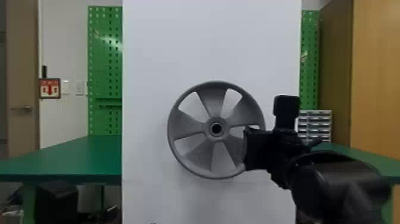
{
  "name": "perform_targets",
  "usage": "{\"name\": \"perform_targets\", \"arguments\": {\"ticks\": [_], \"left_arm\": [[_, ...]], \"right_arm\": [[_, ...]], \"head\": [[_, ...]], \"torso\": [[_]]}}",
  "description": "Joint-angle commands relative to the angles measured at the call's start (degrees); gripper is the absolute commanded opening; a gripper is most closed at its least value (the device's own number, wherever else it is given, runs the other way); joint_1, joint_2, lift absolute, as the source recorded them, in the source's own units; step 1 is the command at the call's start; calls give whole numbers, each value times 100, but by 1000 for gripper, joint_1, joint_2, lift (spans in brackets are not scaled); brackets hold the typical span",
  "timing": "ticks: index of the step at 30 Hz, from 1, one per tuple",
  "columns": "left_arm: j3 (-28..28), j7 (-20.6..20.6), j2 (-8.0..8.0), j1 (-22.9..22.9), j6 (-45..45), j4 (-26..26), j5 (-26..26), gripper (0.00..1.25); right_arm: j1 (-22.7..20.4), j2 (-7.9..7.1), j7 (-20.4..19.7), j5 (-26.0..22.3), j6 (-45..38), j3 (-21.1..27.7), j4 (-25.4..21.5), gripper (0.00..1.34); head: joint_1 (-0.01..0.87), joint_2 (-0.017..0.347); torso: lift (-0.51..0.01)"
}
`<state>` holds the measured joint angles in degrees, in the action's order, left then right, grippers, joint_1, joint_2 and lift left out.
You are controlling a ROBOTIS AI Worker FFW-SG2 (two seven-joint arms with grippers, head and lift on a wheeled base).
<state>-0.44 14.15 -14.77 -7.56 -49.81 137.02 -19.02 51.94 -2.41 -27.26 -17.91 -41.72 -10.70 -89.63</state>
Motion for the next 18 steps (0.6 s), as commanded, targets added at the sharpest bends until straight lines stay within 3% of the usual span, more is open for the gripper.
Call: {"name": "perform_targets", "arguments": {"ticks": [1,4,18], "left_arm": [[0,0,0,0,-3,0,3,1037],[0,0,0,0,-3,0,3,1037],[0,0,0,9,-12,0,3,1037]], "right_arm": [[-9,4,2,42,67,-38,-2,1057],[-26,-5,10,51,111,-46,16,1339],[-61,-5,10,7,226,-29,25,1339]], "head": [[34,29],[34,29],[34,29]], "torso": [[-494],[-494],[-494]]}}
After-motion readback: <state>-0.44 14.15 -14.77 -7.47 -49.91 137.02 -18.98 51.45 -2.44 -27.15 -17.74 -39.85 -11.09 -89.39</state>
